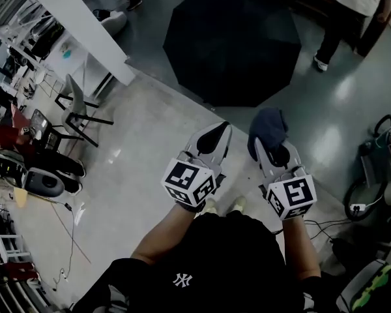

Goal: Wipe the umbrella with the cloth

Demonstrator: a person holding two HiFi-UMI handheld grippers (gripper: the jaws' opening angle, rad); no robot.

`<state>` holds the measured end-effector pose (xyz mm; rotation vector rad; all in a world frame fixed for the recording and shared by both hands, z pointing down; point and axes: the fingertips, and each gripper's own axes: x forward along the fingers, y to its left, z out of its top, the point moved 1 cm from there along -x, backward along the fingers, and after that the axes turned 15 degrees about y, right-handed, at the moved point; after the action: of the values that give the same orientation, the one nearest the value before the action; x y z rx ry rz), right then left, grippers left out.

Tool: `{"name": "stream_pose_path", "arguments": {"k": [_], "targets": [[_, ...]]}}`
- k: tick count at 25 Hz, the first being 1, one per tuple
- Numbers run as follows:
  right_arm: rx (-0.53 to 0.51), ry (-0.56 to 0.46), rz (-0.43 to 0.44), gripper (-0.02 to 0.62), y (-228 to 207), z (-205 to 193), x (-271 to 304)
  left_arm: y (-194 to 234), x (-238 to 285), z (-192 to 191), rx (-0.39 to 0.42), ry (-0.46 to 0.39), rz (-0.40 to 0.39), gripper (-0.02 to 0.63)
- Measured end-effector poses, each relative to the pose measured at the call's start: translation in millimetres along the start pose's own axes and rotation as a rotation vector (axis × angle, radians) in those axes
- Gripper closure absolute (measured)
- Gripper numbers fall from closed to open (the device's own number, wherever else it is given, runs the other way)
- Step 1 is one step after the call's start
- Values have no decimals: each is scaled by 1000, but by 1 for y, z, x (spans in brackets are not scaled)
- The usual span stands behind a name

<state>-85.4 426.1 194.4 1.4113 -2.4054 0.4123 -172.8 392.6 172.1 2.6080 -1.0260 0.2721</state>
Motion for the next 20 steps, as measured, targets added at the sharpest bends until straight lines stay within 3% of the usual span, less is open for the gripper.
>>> {"name": "stream_pose_path", "arguments": {"k": [10, 20], "targets": [[-4, 1, 11, 517, -10, -2, -4, -7, 13, 0, -1, 17, 7, 604], [75, -12, 2, 517, -52, -8, -10, -7, 36, -1, -16, 40, 38, 604]]}}
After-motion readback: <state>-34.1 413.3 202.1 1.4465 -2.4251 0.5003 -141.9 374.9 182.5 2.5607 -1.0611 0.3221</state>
